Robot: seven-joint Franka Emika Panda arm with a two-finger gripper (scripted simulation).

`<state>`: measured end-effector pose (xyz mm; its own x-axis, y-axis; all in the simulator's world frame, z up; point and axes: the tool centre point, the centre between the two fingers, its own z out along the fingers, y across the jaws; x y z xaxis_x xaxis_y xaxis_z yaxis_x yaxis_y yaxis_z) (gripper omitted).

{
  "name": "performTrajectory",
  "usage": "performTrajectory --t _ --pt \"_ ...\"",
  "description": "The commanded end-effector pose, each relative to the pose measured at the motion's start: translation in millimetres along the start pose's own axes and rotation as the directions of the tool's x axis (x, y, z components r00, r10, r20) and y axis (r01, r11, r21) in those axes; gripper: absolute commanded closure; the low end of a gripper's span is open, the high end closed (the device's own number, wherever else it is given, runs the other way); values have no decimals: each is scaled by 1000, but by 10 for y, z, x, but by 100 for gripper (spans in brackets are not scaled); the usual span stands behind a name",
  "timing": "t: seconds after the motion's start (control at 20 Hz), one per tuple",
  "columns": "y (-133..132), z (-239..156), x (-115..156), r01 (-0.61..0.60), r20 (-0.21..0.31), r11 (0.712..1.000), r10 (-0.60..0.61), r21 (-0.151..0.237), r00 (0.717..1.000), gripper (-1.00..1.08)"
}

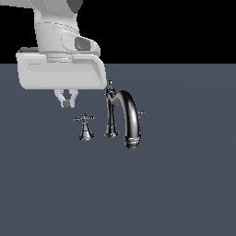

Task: Turn on the faucet by rotating a designated handle.

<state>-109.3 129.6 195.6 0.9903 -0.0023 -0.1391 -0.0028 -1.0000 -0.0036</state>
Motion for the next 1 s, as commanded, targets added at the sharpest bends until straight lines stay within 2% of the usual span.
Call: performTrajectory --t 0.0,0.05,0.1,0.15,0.2,0.25,0.3,0.35,0.4,0.45,0.5,0.55,0.6,0.65,0.7,0.75,0.8,0.85,0.9,0.95 --pt "55 231 288 -85 -20 996 86 34 996 86" --pt "237 220 322 -122 -20 992 123 41 992 86" --pt "-48 404 247 -24 -16 999 25 21 1000 68" --pt "-210 423 196 9 -14 1000 -9 14 1000 68" --pt "-117 248 581 -9 -86 1000 12 26 996 72" --pt "-217 439 585 42 -92 999 -42 -5 995 80" --pt "-325 467 692 16 -108 1000 -14 15 994 84" --pt "73 627 838 -39 -111 999 36 -26 993 40" --pt "-109 940 565 52 -68 998 -54 -26 996 15" --pt "-244 1005 539 79 -55 997 -81 -25 995 15" --pt "-325 934 854 156 -112 987 -161 -45 981 46" --pt "-414 879 792 174 -125 983 -179 -50 976 46" --pt "5 983 1128 76 -146 996 -84 -55 986 82" --pt "446 886 1181 -11 -165 998 2 -58 986 82" --pt "726 949 1280 -61 -170 995 47 -78 984 76" --pt "622 778 1268 34 -186 995 -52 -95 981 22" --pt "601 775 1263 38 -187 995 -55 -96 981 22" --pt "155 853 1287 120 -203 986 -142 -117 969 -42" --pt "369 874 1395 23 -219 995 -44 -97 975 -67" --pt "641 832 1403 -23 -226 996 3 -87 974 -67"
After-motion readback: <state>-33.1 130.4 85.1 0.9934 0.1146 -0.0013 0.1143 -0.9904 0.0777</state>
